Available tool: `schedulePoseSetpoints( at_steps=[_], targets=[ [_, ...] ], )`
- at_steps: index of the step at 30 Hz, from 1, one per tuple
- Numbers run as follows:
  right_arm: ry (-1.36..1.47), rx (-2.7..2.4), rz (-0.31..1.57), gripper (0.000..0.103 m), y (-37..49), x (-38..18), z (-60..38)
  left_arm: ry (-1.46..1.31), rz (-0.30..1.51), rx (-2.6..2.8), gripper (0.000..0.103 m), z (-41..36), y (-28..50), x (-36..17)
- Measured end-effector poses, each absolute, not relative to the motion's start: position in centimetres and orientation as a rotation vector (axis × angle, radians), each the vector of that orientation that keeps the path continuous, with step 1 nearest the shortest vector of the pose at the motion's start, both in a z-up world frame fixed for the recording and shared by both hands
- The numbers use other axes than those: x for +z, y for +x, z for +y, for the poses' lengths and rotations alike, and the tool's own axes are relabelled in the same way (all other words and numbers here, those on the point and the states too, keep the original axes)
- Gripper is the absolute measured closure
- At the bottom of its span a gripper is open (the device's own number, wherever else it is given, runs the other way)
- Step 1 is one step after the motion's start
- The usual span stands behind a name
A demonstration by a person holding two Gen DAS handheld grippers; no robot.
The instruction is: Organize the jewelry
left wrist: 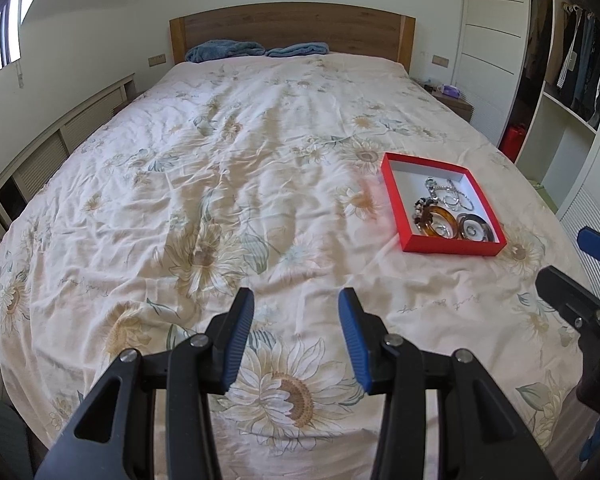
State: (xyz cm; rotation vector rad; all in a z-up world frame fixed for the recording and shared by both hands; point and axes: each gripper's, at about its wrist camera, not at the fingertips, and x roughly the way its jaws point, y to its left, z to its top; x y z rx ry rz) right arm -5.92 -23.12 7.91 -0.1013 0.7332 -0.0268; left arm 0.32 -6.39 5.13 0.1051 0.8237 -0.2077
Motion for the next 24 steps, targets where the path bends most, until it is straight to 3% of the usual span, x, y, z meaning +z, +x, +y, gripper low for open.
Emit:
schedulePoseSetpoints(
  at_steps=[9,24],
  targets=[
    [-0.078,-0.029,0.758,0.023,-5.4,6.9,-24.0,0.108,0.825,-0.208,0.061,-6.3,0.3,4.9],
    [-0.035,-0.037,0.8,0.01,-4.7,5.2,-25.0,0.108,0.826,-0.206,0.06,-6.4,0.4,4.7]
  ],
)
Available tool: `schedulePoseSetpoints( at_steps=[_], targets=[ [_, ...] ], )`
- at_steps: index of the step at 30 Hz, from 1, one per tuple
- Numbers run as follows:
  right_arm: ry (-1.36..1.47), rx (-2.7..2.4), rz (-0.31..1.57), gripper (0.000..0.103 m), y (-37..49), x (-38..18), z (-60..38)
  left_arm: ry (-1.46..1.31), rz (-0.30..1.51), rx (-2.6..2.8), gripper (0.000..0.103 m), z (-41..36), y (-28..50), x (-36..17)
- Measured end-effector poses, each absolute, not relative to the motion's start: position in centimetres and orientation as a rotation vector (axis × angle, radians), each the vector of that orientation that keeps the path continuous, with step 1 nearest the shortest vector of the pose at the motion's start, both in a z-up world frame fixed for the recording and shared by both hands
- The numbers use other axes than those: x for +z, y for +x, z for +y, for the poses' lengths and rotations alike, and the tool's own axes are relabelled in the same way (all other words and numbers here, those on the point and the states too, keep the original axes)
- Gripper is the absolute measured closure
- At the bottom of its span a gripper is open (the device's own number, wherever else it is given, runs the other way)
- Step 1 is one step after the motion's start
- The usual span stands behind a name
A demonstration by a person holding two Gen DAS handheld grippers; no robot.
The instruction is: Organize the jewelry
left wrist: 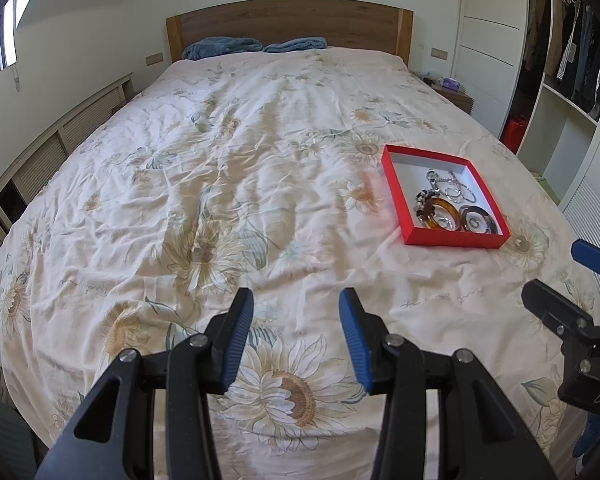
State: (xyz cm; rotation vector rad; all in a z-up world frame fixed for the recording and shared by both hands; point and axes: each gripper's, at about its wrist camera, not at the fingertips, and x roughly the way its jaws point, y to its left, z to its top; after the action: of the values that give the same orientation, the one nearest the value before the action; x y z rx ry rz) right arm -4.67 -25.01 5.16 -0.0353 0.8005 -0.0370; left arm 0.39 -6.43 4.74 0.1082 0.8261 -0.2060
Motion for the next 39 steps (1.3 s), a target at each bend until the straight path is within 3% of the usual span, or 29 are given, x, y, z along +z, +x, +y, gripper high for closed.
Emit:
schedulePoseSetpoints(
  at_steps=[13,39],
  targets=[
    [-0.01,-0.049,0.818,0.001,-4.3,4.5,-25.6,0.113,0.825,-0.203,0.06,-6.4,0.4,4.4],
    [0.001,-0.081,0.833,0.0,-4.3,3.8,-26.5,0.126,0.829,-0.203,0.06,-7.2,0.2,4.3]
  ],
)
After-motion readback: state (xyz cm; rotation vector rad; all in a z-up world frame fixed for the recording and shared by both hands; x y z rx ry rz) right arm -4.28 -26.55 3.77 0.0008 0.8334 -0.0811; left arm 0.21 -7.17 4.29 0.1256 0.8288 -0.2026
